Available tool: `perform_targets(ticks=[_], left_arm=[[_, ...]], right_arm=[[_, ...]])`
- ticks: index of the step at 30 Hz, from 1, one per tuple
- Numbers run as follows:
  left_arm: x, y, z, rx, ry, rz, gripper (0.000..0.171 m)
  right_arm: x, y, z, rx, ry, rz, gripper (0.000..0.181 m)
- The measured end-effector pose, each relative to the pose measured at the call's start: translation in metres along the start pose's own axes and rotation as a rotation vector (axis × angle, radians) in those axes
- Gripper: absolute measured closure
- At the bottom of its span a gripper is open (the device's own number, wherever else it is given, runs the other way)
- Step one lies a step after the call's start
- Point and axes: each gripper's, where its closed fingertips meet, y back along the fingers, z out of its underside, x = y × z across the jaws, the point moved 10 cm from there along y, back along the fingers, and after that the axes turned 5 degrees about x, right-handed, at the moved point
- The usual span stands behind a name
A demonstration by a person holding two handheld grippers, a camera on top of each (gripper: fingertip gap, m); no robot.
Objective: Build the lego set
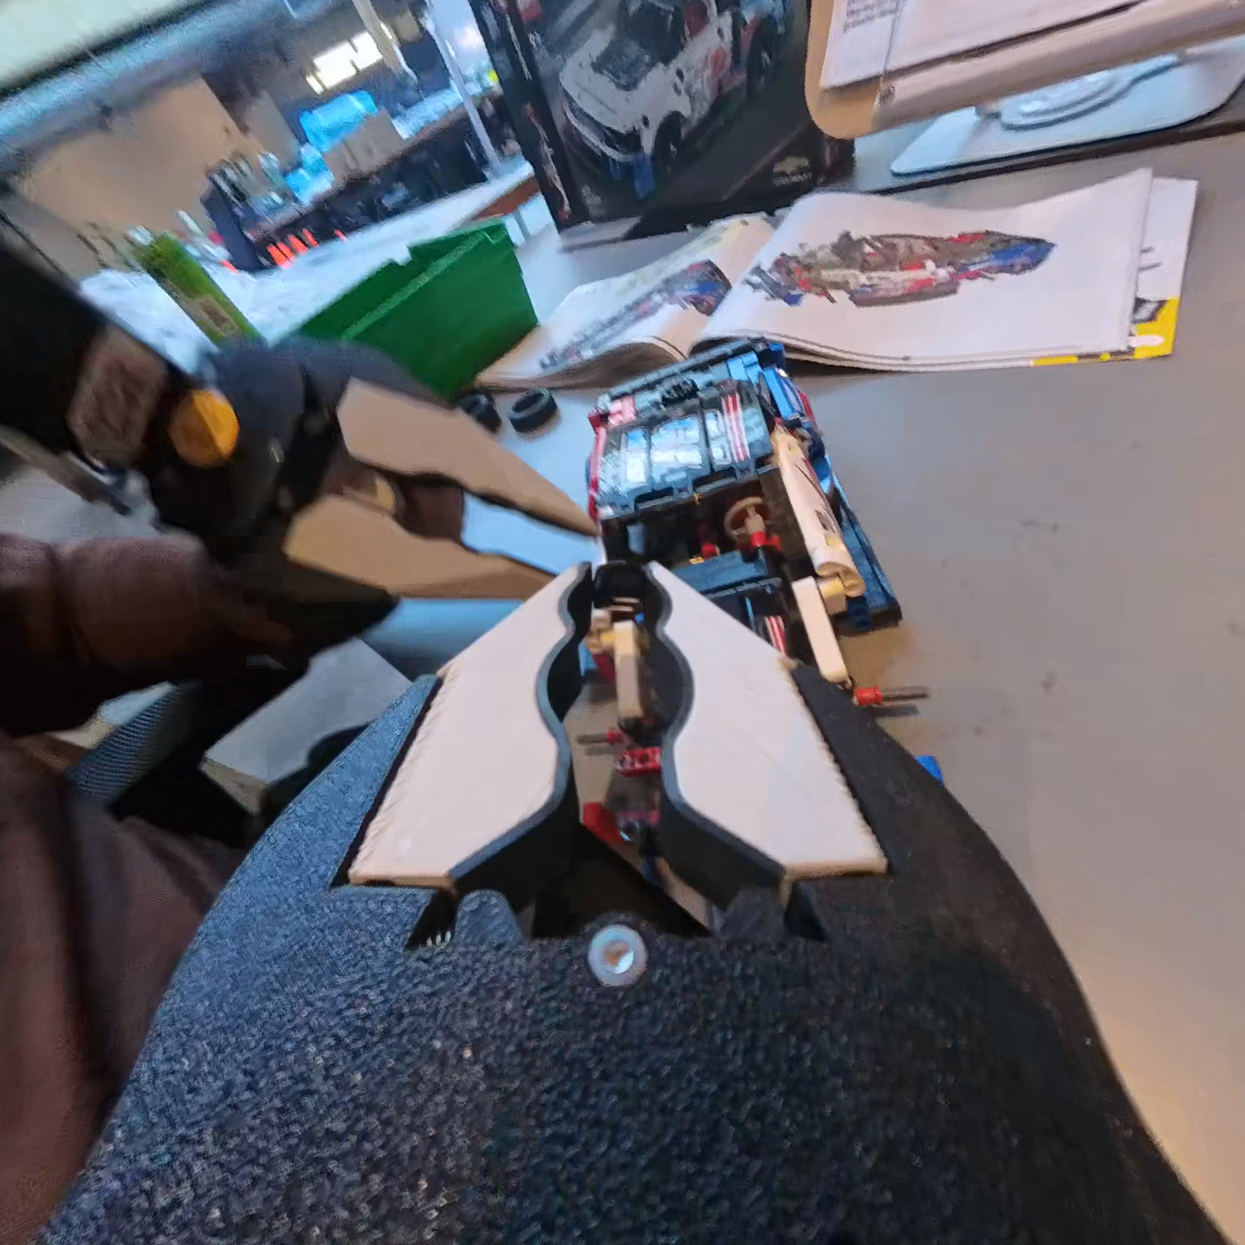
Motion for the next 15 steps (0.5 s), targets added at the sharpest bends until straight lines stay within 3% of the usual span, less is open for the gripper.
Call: perform_targets(ticks=[5,15], left_arm=[[-0.028,0.014,0.0,-0.058,0.019,0.315,0.152],[-0.055,-0.023,-0.012,-0.209,-0.215,0.663,0.12]], right_arm=[[-0.003,-0.008,0.015,-0.094,0.149,0.07,0.167],[-0.009,-0.018,0.02,-0.065,0.278,0.058,0.167]])
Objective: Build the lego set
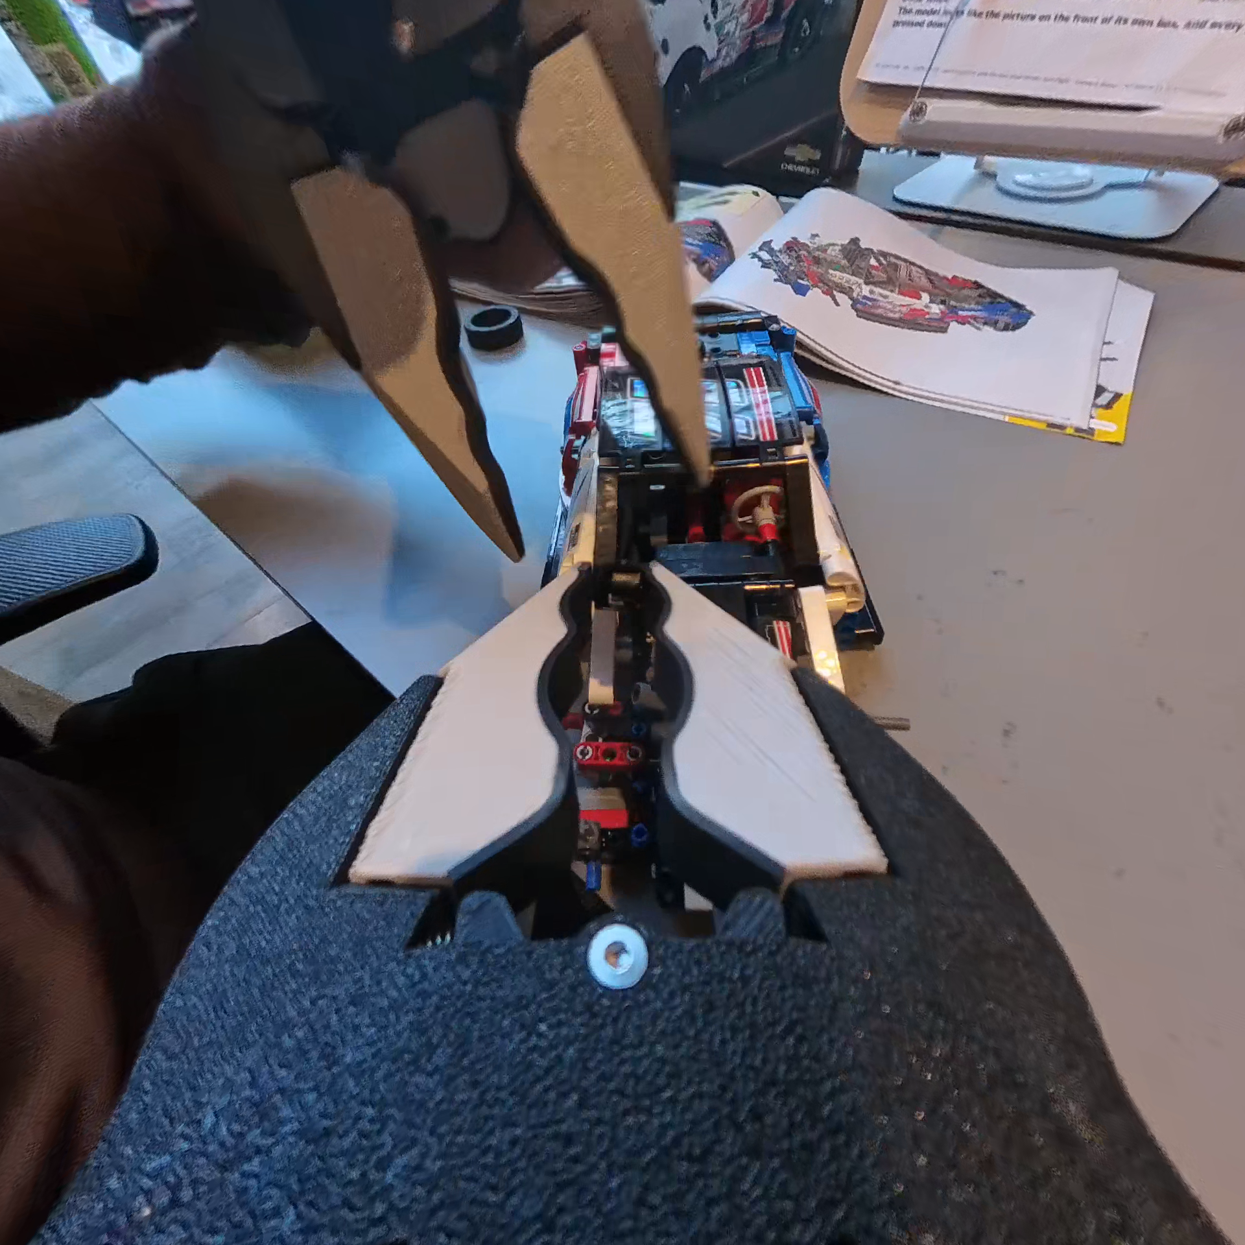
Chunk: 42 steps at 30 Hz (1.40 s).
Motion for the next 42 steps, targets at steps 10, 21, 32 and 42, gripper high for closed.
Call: perform_targets(ticks=[10,21,32,42], left_arm=[[-0.053,-0.02,0.006,-0.095,-0.039,0.313,0.092],[-0.057,-0.041,0.001,-0.181,-0.083,0.428,0.099],[-0.062,-0.043,-0.002,-0.173,-0.058,0.45,0.102],[-0.061,-0.044,0.0,-0.139,-0.037,0.442,0.1]], right_arm=[[-0.003,-0.007,0.004,0.012,0.113,0.025,0.167],[0.005,-0.003,0.008,0.057,0.002,-0.011,0.167],[0.013,-0.006,0.011,0.096,-0.107,-0.065,0.167],[0.013,-0.009,0.01,0.115,-0.094,-0.104,0.168]])
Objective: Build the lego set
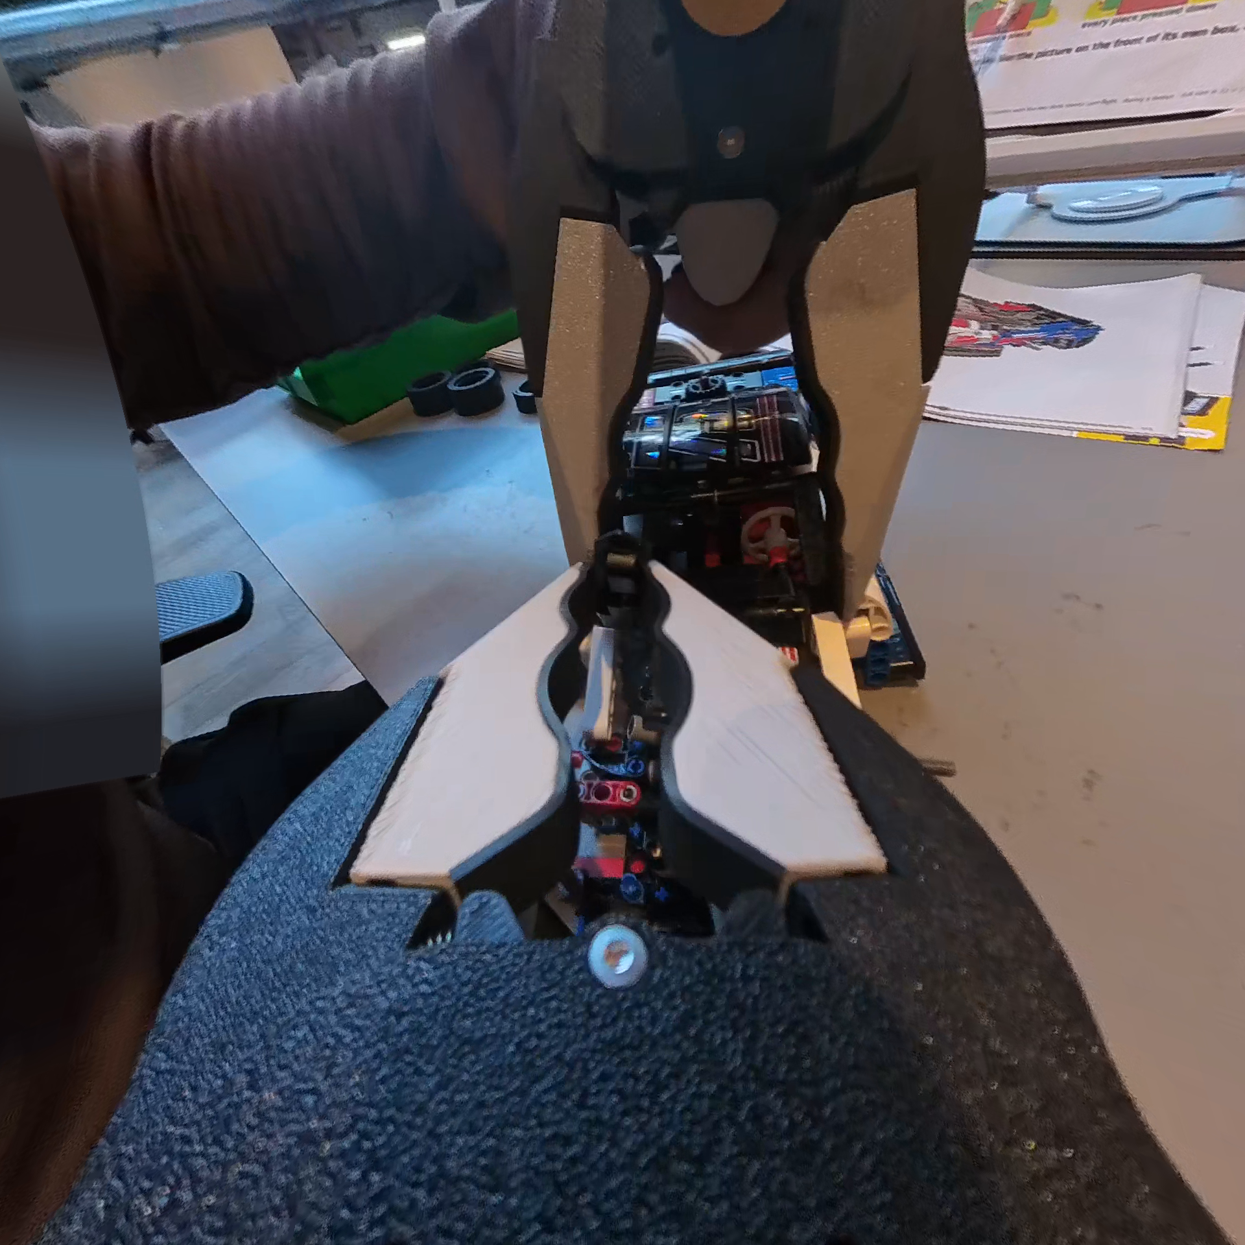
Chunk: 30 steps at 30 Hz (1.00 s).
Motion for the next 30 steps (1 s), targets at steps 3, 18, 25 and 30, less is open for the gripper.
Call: perform_targets(ticks=[3,18,25,30], left_arm=[[0.002,0.0,0.001,0.007,-0.006,0.0,0.096],[0.02,0.002,-0.002,0.043,-0.008,-0.139,0.112],[0.043,0.01,-0.002,0.165,0.05,-0.177,0.126],[0.053,0.005,-0.006,0.249,0.048,-0.234,0.147]], right_arm=[[0.003,-0.001,-0.001,-0.007,0.02,-0.006,0.167],[0.008,0.003,-0.002,-0.012,0.094,-0.151,0.167],[0.003,0.018,-0.015,0.144,0.246,-0.16,0.167],[0.0,0.016,-0.015,0.15,0.252,-0.173,0.167]])
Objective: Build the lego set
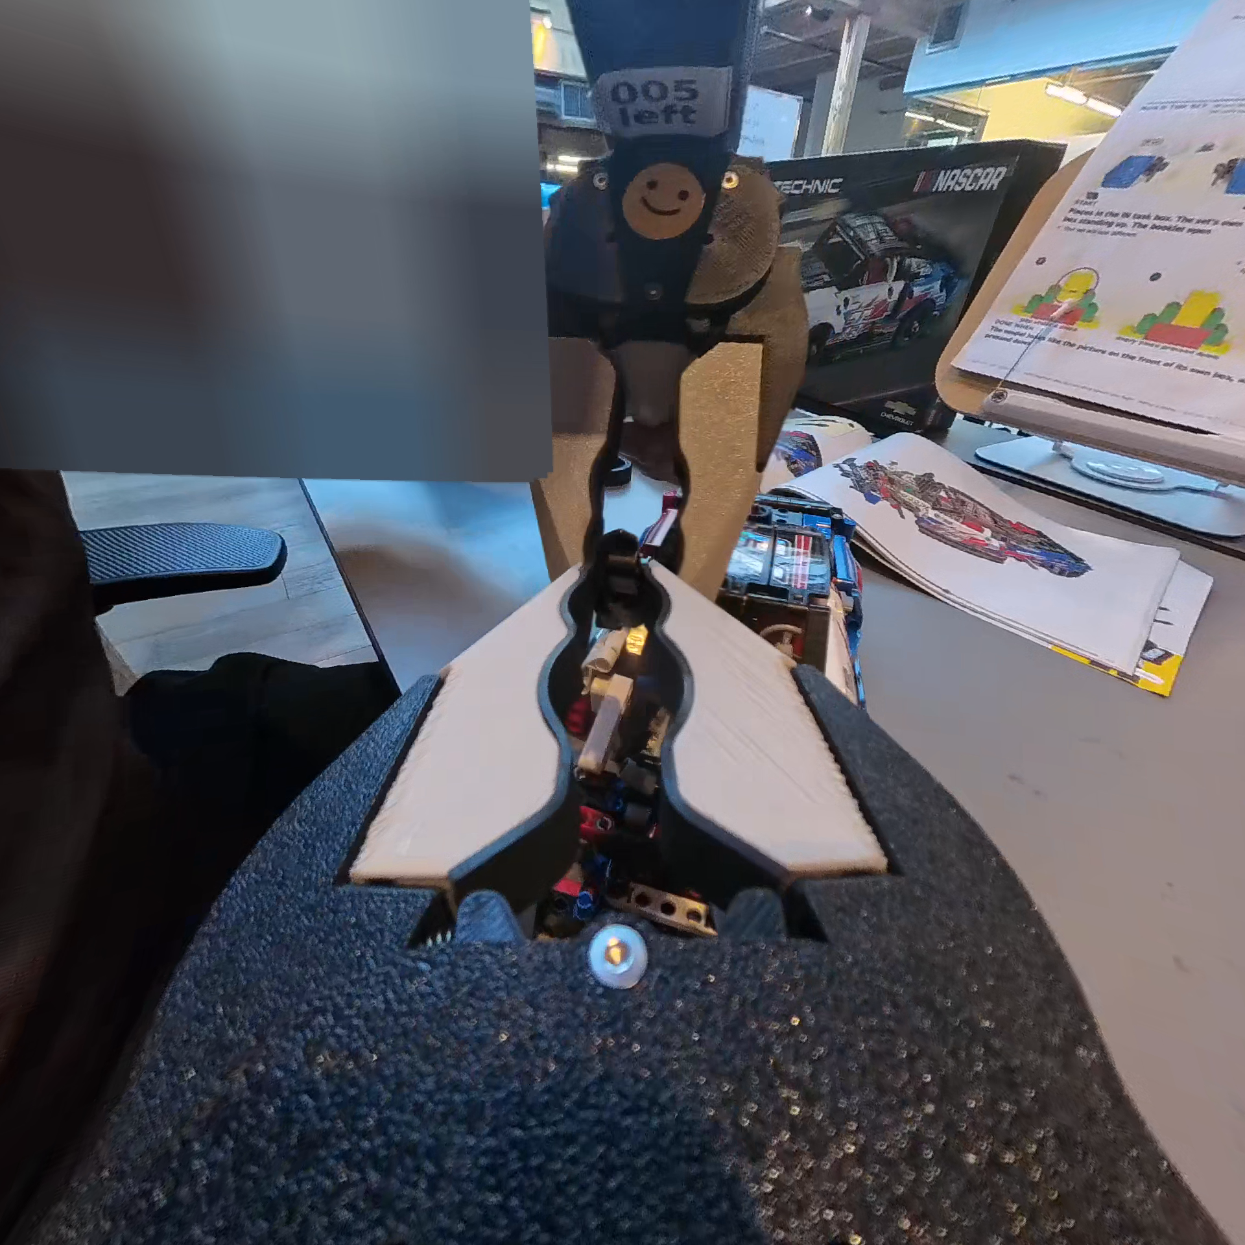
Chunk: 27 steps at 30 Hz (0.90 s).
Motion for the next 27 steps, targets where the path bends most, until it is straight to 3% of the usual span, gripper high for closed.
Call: perform_targets(ticks=[3,10,18,21,25,27], left_arm=[[0.005,-0.001,0.001,0.031,-0.03,-0.051,0.159],[0.002,-0.002,0.008,-0.045,-0.047,-0.201,0.159],[-0.002,-0.003,0.011,0.004,-0.025,-0.187,0.159],[-0.003,-0.003,0.015,0.011,0.007,-0.154,0.159],[-0.004,0.006,0.016,0.002,0.007,-0.144,0.111],[-0.007,0.01,0.014,-0.038,-0.035,-0.142,0.107]], right_arm=[[-0.001,0.0,0.0,-0.022,0.02,0.019,0.167],[0.004,0.004,0.001,-0.192,0.036,0.135,0.166],[-0.002,0.001,-0.008,-0.256,0.142,0.198,0.166],[-0.003,-0.001,-0.008,-0.282,0.101,0.19,0.167],[0.004,0.001,-0.015,-0.314,-0.078,0.199,0.167],[0.006,0.0,-0.014,-0.334,-0.15,0.191,0.168]])
